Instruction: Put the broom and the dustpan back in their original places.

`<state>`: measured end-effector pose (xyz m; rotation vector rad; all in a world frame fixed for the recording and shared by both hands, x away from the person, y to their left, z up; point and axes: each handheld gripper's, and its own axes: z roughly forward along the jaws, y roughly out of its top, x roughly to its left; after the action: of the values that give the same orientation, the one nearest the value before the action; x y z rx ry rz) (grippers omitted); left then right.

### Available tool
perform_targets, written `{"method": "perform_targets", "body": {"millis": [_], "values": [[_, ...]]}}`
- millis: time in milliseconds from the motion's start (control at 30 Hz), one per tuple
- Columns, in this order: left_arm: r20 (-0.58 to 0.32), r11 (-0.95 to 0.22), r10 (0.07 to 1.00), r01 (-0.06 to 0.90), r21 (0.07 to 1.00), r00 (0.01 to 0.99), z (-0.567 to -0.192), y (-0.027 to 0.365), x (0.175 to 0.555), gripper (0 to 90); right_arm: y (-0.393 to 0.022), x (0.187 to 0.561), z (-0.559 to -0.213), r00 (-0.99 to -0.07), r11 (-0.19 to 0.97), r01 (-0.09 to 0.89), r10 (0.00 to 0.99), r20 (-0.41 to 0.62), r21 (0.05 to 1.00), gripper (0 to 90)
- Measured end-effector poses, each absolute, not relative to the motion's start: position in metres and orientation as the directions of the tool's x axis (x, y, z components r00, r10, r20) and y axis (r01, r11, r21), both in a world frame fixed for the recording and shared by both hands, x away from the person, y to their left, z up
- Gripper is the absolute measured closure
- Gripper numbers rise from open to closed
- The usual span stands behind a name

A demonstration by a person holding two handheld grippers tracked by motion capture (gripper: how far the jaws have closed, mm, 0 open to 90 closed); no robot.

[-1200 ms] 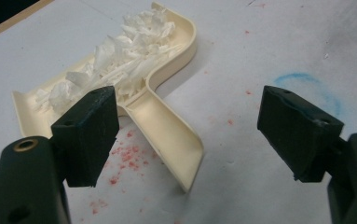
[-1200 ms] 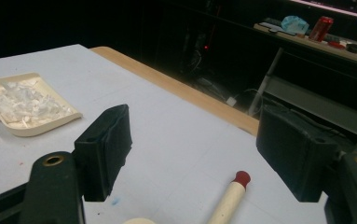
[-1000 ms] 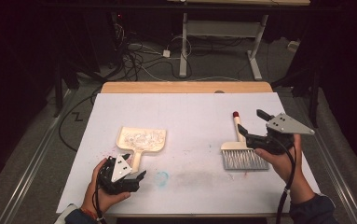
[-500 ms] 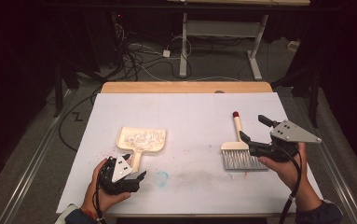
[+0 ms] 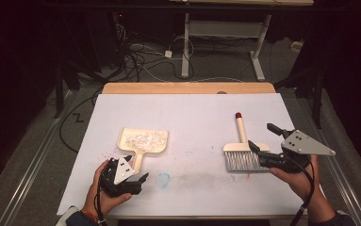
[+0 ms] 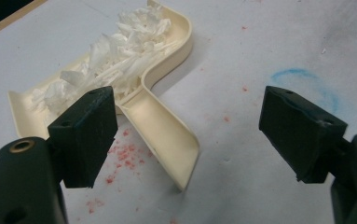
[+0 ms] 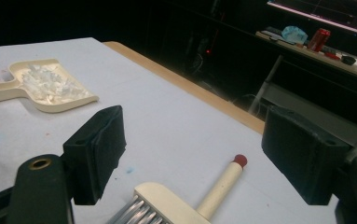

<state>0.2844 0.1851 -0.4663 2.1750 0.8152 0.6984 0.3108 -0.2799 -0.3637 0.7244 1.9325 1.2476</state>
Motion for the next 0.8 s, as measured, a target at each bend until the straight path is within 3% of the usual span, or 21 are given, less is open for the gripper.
{"method": "perform_targets", "body": {"millis": [800], "values": [[0.240,-0.558,0.719,0.337,0.758,0.652,-0.466,0.183,0.284,18.2,-0.310,0.290,-0.404,-0.561,0.399,0.096,0.778,-0.282,0.912,20.1]]}}
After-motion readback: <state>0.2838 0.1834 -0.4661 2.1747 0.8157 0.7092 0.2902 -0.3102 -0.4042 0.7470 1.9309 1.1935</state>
